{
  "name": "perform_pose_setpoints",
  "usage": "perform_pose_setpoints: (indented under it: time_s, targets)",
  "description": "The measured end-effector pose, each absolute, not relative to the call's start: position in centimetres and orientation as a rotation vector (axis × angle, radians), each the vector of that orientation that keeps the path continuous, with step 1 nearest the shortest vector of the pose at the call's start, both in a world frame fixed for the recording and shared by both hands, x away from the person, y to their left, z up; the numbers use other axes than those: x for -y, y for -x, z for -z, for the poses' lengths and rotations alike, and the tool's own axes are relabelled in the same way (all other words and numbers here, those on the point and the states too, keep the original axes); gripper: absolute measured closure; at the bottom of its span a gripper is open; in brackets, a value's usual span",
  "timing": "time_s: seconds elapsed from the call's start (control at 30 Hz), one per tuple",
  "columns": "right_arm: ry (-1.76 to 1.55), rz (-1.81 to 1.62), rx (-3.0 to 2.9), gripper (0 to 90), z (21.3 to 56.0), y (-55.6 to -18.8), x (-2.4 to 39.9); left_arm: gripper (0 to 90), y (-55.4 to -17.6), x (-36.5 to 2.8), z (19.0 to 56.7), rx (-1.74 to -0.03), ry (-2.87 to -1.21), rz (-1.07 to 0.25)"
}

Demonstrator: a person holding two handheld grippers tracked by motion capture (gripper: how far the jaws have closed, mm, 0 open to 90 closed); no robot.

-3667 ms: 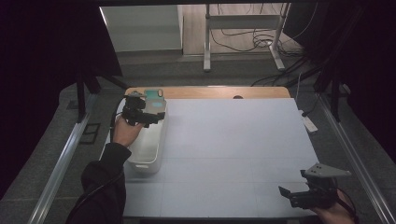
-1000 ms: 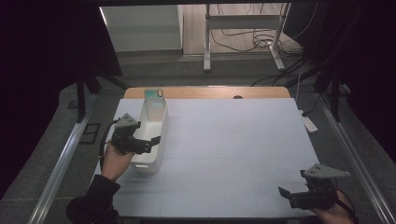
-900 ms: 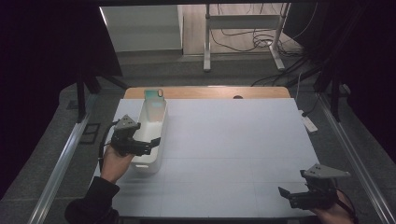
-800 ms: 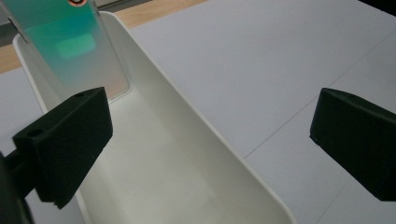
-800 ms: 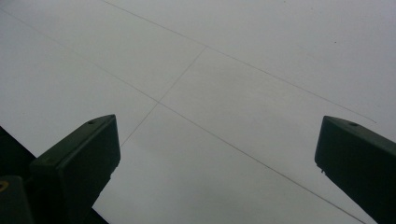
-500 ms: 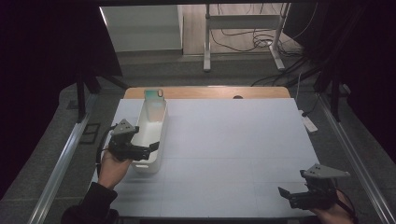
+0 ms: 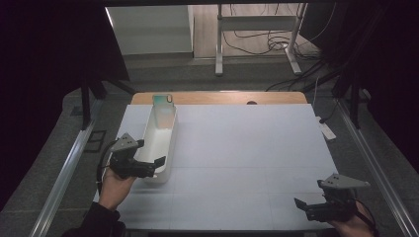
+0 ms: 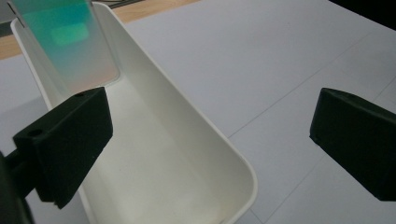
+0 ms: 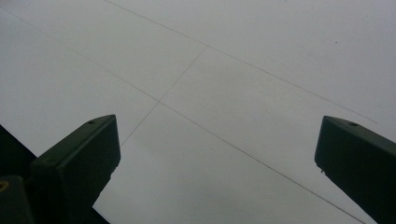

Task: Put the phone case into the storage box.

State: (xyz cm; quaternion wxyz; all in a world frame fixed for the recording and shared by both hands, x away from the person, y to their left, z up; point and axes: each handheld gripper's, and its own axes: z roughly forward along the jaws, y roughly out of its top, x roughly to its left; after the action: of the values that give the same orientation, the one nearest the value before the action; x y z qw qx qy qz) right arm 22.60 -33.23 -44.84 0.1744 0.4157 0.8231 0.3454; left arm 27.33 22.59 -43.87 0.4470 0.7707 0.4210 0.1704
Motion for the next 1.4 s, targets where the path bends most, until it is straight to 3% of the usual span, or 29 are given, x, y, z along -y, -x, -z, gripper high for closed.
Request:
perform_pose_setpoints:
  time_s: [1.4]
  targets:
    - [-1.192,-0.977,-2.328,0.0,44.8,-22.7,33.3,0.0,-21.1,-25.0,44.3,-1.086,-1.884,-0.464]
